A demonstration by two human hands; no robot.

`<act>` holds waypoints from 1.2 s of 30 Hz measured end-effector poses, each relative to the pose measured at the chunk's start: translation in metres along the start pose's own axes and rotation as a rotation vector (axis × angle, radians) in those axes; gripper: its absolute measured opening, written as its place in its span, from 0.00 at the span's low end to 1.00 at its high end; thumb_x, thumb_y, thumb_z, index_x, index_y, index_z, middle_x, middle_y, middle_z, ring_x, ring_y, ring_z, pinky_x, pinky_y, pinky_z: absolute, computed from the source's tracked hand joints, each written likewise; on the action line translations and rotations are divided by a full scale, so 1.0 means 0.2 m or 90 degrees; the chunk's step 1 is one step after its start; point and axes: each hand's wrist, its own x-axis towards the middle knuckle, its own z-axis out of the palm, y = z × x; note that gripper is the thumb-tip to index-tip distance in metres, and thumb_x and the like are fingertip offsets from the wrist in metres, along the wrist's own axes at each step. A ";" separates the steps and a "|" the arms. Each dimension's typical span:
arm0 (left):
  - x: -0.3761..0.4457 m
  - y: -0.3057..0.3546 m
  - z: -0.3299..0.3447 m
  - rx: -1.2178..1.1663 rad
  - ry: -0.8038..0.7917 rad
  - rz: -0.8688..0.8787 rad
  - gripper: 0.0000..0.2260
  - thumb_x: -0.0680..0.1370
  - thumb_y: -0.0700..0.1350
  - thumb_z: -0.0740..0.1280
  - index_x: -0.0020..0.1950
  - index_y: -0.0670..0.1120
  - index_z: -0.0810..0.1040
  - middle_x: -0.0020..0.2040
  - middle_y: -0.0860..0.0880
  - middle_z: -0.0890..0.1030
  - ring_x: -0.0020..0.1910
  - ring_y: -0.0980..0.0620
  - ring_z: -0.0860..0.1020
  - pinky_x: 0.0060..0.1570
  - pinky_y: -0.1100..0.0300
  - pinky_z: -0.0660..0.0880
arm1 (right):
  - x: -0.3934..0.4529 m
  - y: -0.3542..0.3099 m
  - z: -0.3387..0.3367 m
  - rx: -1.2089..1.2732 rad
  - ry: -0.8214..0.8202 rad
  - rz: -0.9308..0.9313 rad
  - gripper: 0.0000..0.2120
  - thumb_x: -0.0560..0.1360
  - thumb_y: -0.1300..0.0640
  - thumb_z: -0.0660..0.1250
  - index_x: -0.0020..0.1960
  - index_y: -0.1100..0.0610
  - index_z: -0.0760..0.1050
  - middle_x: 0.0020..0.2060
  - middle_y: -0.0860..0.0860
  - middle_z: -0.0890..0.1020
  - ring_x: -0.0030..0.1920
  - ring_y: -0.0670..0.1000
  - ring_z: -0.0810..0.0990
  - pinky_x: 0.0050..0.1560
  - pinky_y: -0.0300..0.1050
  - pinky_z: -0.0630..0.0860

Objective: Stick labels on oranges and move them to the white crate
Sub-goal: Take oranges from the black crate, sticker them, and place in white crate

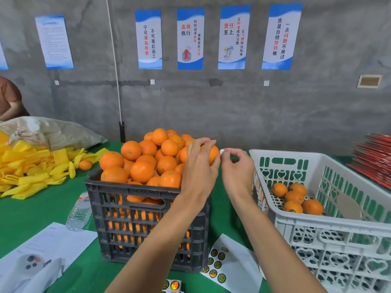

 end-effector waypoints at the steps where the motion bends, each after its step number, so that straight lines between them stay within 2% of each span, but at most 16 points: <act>1: -0.01 0.00 0.00 0.008 0.006 -0.001 0.17 0.80 0.43 0.71 0.69 0.43 0.78 0.68 0.46 0.73 0.68 0.47 0.70 0.68 0.55 0.69 | 0.00 0.00 0.00 0.011 -0.009 0.013 0.06 0.78 0.56 0.68 0.46 0.54 0.84 0.47 0.46 0.84 0.44 0.43 0.81 0.54 0.49 0.79; 5: -0.02 0.00 0.01 0.023 -0.014 -0.071 0.22 0.80 0.42 0.69 0.75 0.46 0.73 0.77 0.44 0.65 0.76 0.45 0.62 0.74 0.54 0.62 | -0.06 -0.01 0.01 0.046 -0.043 0.029 0.15 0.81 0.52 0.65 0.40 0.56 0.83 0.40 0.50 0.84 0.40 0.47 0.79 0.47 0.48 0.76; 8: 0.00 -0.01 -0.02 -0.018 -0.047 -0.076 0.26 0.81 0.37 0.65 0.80 0.44 0.64 0.79 0.42 0.64 0.77 0.48 0.62 0.73 0.65 0.56 | -0.12 -0.03 0.03 -0.004 -0.102 0.013 0.13 0.80 0.48 0.66 0.57 0.54 0.83 0.53 0.49 0.85 0.53 0.46 0.81 0.58 0.47 0.77; 9: 0.00 -0.01 -0.03 -0.049 -0.070 -0.051 0.28 0.81 0.35 0.63 0.81 0.43 0.62 0.78 0.42 0.66 0.75 0.50 0.65 0.69 0.71 0.57 | -0.11 -0.03 0.02 -0.010 -0.110 0.026 0.16 0.79 0.45 0.67 0.59 0.53 0.82 0.53 0.48 0.85 0.56 0.48 0.81 0.59 0.48 0.77; 11: 0.01 0.02 -0.07 -0.154 -0.148 -0.007 0.32 0.79 0.30 0.63 0.81 0.43 0.59 0.75 0.41 0.70 0.71 0.53 0.71 0.65 0.74 0.63 | -0.06 -0.04 -0.02 -0.001 -0.090 0.044 0.17 0.74 0.41 0.72 0.52 0.53 0.81 0.46 0.48 0.85 0.51 0.51 0.83 0.55 0.52 0.79; 13: 0.02 0.04 -0.11 -0.248 -0.229 -0.032 0.35 0.77 0.27 0.64 0.81 0.44 0.58 0.75 0.41 0.71 0.74 0.51 0.71 0.71 0.64 0.68 | 0.01 -0.05 -0.10 -0.010 -0.092 0.056 0.18 0.72 0.42 0.75 0.51 0.55 0.80 0.43 0.52 0.85 0.47 0.56 0.85 0.54 0.58 0.79; 14: 0.03 0.02 -0.14 -0.221 -0.229 -0.046 0.35 0.77 0.29 0.65 0.81 0.45 0.59 0.74 0.42 0.72 0.73 0.50 0.71 0.71 0.59 0.70 | 0.04 -0.04 -0.14 -0.061 -0.103 0.048 0.19 0.72 0.42 0.75 0.55 0.55 0.78 0.43 0.53 0.85 0.47 0.58 0.85 0.54 0.59 0.79; 16: 0.09 -0.05 -0.23 0.043 -0.194 -0.064 0.28 0.77 0.39 0.69 0.77 0.47 0.67 0.70 0.43 0.76 0.70 0.44 0.74 0.66 0.51 0.73 | 0.07 -0.01 -0.21 -0.300 -0.080 -0.033 0.23 0.76 0.46 0.73 0.64 0.57 0.73 0.53 0.57 0.84 0.51 0.63 0.83 0.53 0.56 0.78; 18: 0.15 -0.12 -0.34 0.300 -0.268 -0.194 0.25 0.77 0.51 0.71 0.73 0.46 0.71 0.68 0.42 0.76 0.67 0.39 0.74 0.60 0.48 0.74 | 0.10 0.03 -0.28 -0.479 -0.014 -0.113 0.24 0.79 0.53 0.70 0.71 0.60 0.66 0.66 0.59 0.76 0.54 0.68 0.79 0.49 0.56 0.74; 20: 0.17 -0.13 -0.40 0.374 -0.431 -0.342 0.30 0.76 0.60 0.72 0.73 0.47 0.70 0.69 0.44 0.75 0.67 0.41 0.74 0.58 0.50 0.73 | 0.12 0.07 -0.34 -0.562 -0.021 -0.108 0.30 0.80 0.59 0.68 0.77 0.62 0.59 0.76 0.58 0.65 0.56 0.69 0.78 0.49 0.57 0.74; 23: 0.17 -0.10 -0.41 0.357 -0.551 -0.369 0.32 0.75 0.60 0.74 0.72 0.46 0.70 0.69 0.44 0.75 0.65 0.42 0.76 0.52 0.53 0.72 | 0.14 0.13 -0.38 -0.646 -0.095 -0.037 0.35 0.79 0.64 0.66 0.80 0.63 0.52 0.82 0.55 0.51 0.57 0.67 0.78 0.46 0.54 0.70; 25: 0.17 -0.09 -0.42 0.343 -0.540 -0.366 0.29 0.74 0.55 0.76 0.70 0.46 0.71 0.67 0.44 0.76 0.63 0.41 0.76 0.49 0.53 0.71 | 0.10 0.15 -0.37 -0.666 -0.114 -0.039 0.29 0.79 0.64 0.65 0.77 0.62 0.57 0.82 0.54 0.50 0.55 0.66 0.79 0.45 0.52 0.70; 27: 0.16 -0.08 -0.40 0.353 -0.498 -0.339 0.23 0.75 0.51 0.75 0.66 0.46 0.72 0.64 0.43 0.76 0.60 0.40 0.77 0.47 0.53 0.71 | 0.06 0.16 -0.36 -0.713 -0.129 -0.068 0.24 0.79 0.62 0.65 0.73 0.61 0.63 0.82 0.54 0.53 0.61 0.66 0.76 0.55 0.54 0.72; 30: 0.10 -0.04 -0.33 0.362 -0.289 -0.181 0.18 0.77 0.48 0.72 0.65 0.45 0.75 0.61 0.41 0.78 0.61 0.38 0.76 0.50 0.48 0.75 | 0.00 0.20 -0.33 -0.790 -0.165 -0.182 0.21 0.76 0.63 0.68 0.68 0.61 0.70 0.75 0.57 0.66 0.71 0.64 0.67 0.71 0.54 0.66; 32: 0.09 -0.01 -0.25 0.277 -0.154 -0.101 0.20 0.79 0.53 0.71 0.67 0.45 0.77 0.62 0.42 0.79 0.63 0.39 0.75 0.56 0.45 0.74 | -0.06 0.24 -0.30 -0.733 -0.255 -0.287 0.20 0.72 0.69 0.67 0.64 0.64 0.75 0.66 0.59 0.74 0.66 0.62 0.72 0.67 0.53 0.70; 36: 0.08 -0.01 -0.10 0.190 -0.136 -0.040 0.20 0.81 0.53 0.68 0.69 0.45 0.75 0.66 0.45 0.77 0.66 0.42 0.73 0.63 0.49 0.69 | -0.28 0.44 -0.26 -0.664 -0.571 -0.243 0.13 0.76 0.71 0.60 0.58 0.65 0.77 0.54 0.59 0.78 0.53 0.63 0.80 0.53 0.58 0.79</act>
